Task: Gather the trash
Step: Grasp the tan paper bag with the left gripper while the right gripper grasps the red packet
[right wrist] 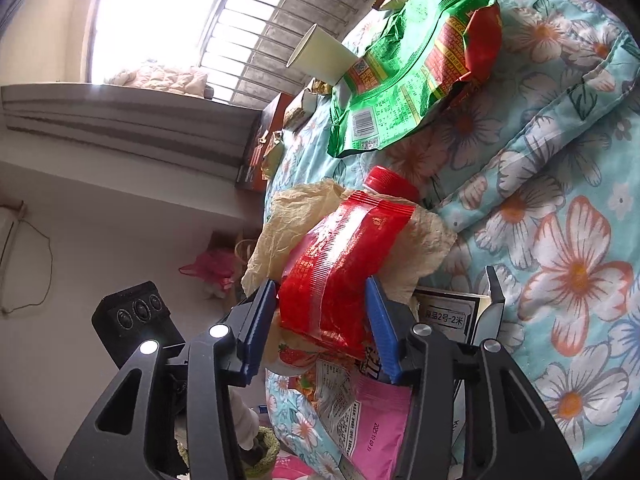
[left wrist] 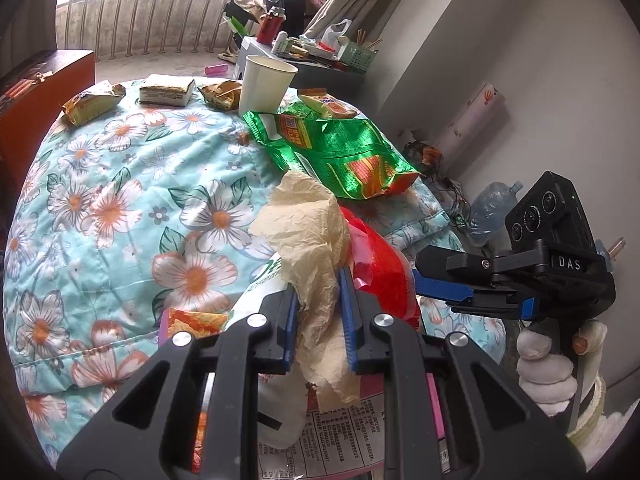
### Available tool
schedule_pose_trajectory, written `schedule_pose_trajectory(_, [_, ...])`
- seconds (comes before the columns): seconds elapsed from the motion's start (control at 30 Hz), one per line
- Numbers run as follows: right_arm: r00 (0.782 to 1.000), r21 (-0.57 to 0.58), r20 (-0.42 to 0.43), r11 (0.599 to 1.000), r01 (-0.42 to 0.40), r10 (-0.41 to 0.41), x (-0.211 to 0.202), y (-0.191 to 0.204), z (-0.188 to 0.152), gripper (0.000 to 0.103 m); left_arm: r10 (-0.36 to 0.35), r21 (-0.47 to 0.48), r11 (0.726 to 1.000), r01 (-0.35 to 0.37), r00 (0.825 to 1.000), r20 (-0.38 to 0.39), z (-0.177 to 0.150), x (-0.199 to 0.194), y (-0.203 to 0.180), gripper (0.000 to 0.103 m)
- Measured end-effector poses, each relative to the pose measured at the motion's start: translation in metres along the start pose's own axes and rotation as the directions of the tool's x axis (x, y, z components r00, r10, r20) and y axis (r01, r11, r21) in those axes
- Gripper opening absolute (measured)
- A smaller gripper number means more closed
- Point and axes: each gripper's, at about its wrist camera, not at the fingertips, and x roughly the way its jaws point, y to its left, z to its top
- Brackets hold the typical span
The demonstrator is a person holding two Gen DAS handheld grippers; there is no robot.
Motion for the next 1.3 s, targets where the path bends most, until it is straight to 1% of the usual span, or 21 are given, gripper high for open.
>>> schedule_pose_trajectory(0.13, [1.000, 0.017, -0.007, 1.000, 0.014, -0.014, 0.004, -0.003, 0.001, 0.041, -0.008, 0.005, 1.000, 0.008, 1.000, -0.004, -0.001, 0.001, -0.002, 0.017])
schedule_pose_trajectory(0.23, [1.000, 0.021, -0.012, 1.000, 0.013, -0.012, 0.007, -0.004, 0.001, 0.034, -0.007, 0.013, 1.000, 0.007, 1.000, -0.005, -0.001, 0.001, -0.005, 0.017])
schedule_pose_trajectory(0.27, [1.000, 0.020, -0.007, 1.000, 0.015, -0.015, 0.007, -0.004, 0.001, 0.030, -0.005, 0.015, 1.000, 0.005, 1.000, -0.005, -0.002, 0.001, -0.006, 0.017])
schedule_pose_trajectory(0.3, [1.000, 0.017, -0.002, 1.000, 0.015, -0.015, 0.006, -0.004, 0.001, 0.030, -0.004, 0.018, 1.000, 0.004, 1.000, -0.004, -0.002, 0.001, -0.007, 0.015])
schedule_pose_trajectory(0.33, [1.000, 0.015, 0.002, 1.000, 0.013, -0.013, 0.005, -0.004, 0.001, 0.026, -0.003, 0.019, 1.000, 0.003, 1.000, -0.003, -0.002, 0.001, -0.007, 0.014])
schedule_pose_trajectory(0.37, [1.000, 0.016, 0.012, 1.000, 0.014, -0.014, 0.002, -0.004, 0.002, 0.019, 0.003, 0.021, 1.000, -0.003, 1.000, -0.002, -0.002, 0.001, -0.007, 0.014])
schedule_pose_trajectory(0.43, [1.000, 0.020, 0.023, 1.000, -0.003, 0.003, -0.003, -0.006, 0.003, 0.013, 0.011, 0.025, 1.000, -0.011, 1.000, 0.000, -0.002, 0.000, -0.007, 0.014])
schedule_pose_trajectory(0.47, [1.000, 0.022, 0.029, 1.000, -0.007, 0.007, -0.005, -0.007, 0.003, 0.006, 0.012, 0.023, 1.000, -0.012, 1.000, -0.001, -0.002, 0.000, -0.007, 0.014])
schedule_pose_trajectory(0.5, [0.999, 0.022, 0.031, 1.000, -0.019, 0.018, -0.008, -0.007, 0.003, 0.005, 0.009, 0.022, 1.000, -0.009, 1.000, -0.002, -0.002, 0.000, -0.006, 0.014])
schedule_pose_trajectory(0.6, [0.998, 0.027, 0.036, 0.998, -0.062, 0.061, -0.014, -0.009, 0.002, 0.005, 0.018, 0.032, 0.999, -0.018, 1.000, 0.000, -0.003, 0.000, -0.009, 0.014])
schedule_pose_trajectory(0.67, [0.994, 0.028, 0.035, 0.994, -0.105, 0.104, -0.017, -0.010, 0.001, 0.005, 0.034, 0.042, 0.999, -0.034, 0.999, 0.003, -0.003, 0.000, -0.011, 0.014])
schedule_pose_trajectory(0.73, [0.988, 0.032, 0.032, 0.988, -0.150, 0.149, -0.019, -0.011, 0.000, 0.005, 0.035, 0.038, 0.999, -0.035, 0.999, 0.001, -0.003, 0.001, -0.010, 0.014])
schedule_pose_trajectory(0.77, [0.986, 0.030, 0.031, 0.986, -0.167, 0.166, -0.020, -0.010, -0.001, 0.009, 0.035, 0.036, 0.999, -0.035, 0.999, 0.001, -0.003, 0.001, -0.010, 0.014])
schedule_pose_trajectory(0.9, [0.974, 0.033, 0.032, 0.974, -0.226, 0.225, -0.021, -0.011, -0.003, 0.009, 0.037, 0.037, 0.999, -0.037, 0.999, 0.001, -0.003, 0.001, -0.010, 0.014])
schedule_pose_trajectory(1.0, [0.964, 0.044, 0.028, 0.963, -0.266, 0.265, -0.023, -0.014, -0.005, 0.014, 0.033, 0.037, 0.999, -0.033, 0.999, 0.000, -0.003, 0.001, -0.010, 0.014])
schedule_pose_trajectory(1.07, [0.961, 0.036, 0.027, 0.960, -0.277, 0.276, -0.023, -0.015, -0.007, 0.027, 0.035, 0.041, 0.999, -0.035, 0.999, 0.000, -0.004, 0.001, -0.010, 0.014])
schedule_pose_trajectory(1.23, [0.970, 0.014, 0.022, 0.970, -0.244, 0.244, -0.016, -0.012, -0.009, 0.028, 0.029, 0.046, 0.999, -0.029, 1.000, -0.002, -0.004, 0.002, -0.011, 0.014])
schedule_pose_trajectory(1.3, [0.976, 0.003, 0.022, 0.976, -0.218, 0.218, -0.011, -0.008, -0.010, 0.028, 0.022, 0.054, 0.998, -0.022, 1.000, -0.006, -0.005, 0.002, -0.014, 0.014])
